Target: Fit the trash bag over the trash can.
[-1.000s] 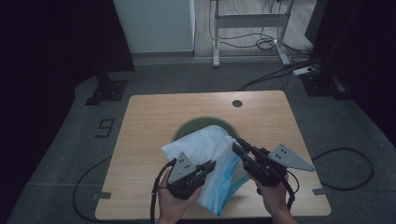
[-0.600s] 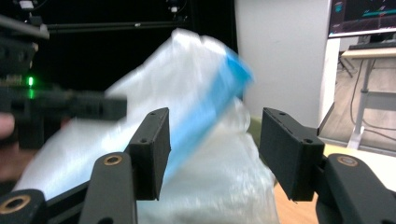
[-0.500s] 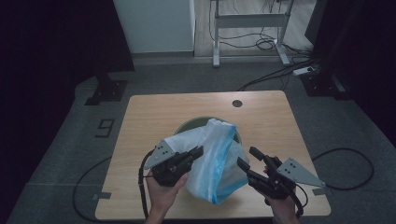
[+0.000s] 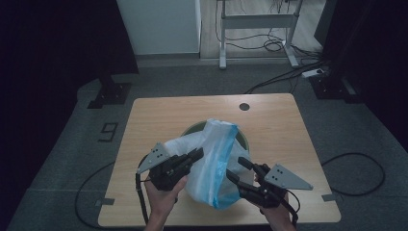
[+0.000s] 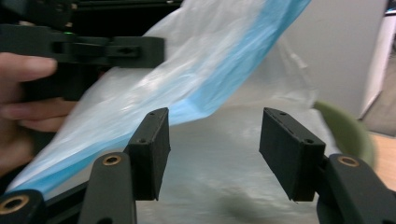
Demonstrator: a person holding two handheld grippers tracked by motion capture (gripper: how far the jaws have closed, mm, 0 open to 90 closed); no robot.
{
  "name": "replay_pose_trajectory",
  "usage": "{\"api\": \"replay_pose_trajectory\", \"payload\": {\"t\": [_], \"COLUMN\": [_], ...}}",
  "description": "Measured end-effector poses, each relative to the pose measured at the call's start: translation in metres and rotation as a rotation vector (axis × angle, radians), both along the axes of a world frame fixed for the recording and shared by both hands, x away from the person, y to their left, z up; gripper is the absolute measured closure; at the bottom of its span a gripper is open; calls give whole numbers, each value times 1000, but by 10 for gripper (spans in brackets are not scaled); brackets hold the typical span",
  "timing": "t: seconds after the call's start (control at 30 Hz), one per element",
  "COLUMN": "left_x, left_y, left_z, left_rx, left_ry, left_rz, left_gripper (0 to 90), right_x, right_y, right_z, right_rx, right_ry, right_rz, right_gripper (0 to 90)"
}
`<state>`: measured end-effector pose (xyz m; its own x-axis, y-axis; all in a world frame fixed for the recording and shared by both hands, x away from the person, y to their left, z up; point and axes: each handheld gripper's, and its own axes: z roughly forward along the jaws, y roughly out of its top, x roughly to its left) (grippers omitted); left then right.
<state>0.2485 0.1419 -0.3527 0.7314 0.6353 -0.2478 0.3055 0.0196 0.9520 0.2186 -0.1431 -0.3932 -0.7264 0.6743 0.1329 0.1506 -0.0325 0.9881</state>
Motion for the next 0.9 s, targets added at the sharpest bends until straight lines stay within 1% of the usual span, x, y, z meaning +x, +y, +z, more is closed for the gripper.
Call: {"api": "replay_pose_trajectory", "payload": {"t": [0.1, 0.2, 0.3, 0.4, 0.53, 0.7, 0.77, 0.83, 0.87, 0.9], "left_x": [2, 6, 10, 13, 17, 21, 22, 24, 24, 25], "left_y": [0, -1, -4, -7, -11, -10, -10, -11, -11, -12], "left_z": [0, 1, 1, 1, 1, -1, -1, 0, 0, 0], "left_rx": [7, 10, 25, 28, 38, 41, 36, 35, 32, 28], "left_ry": [-14, -12, -10, -5, 2, 14, 18, 21, 22, 24], "left_rz": [39, 70, 93, 100, 113, 131, 139, 142, 143, 142], "left_gripper": [898, 898, 898, 897, 897, 897, 897, 897, 896, 896], "right_x": [-6, -12, -19, -26, -32, -38, -39, -39, -39, -37], "right_y": [3, 4, 6, 8, 10, 11, 13, 17, 18, 21], "right_z": [-1, -2, -3, -3, -5, -6, -7, -8, -9, -10], "right_rx": [11, 24, 37, 35, 20, 33, 26, 7, -3, -20], "right_ry": [-3, 1, 9, 2, -4, -9, -13, -11, -12, -13], "right_rz": [19, 38, 67, 91, 109, 126, 137, 140, 138, 133], "right_gripper": [420, 416, 412, 413, 418, 417, 411, 412, 429, 475]}}
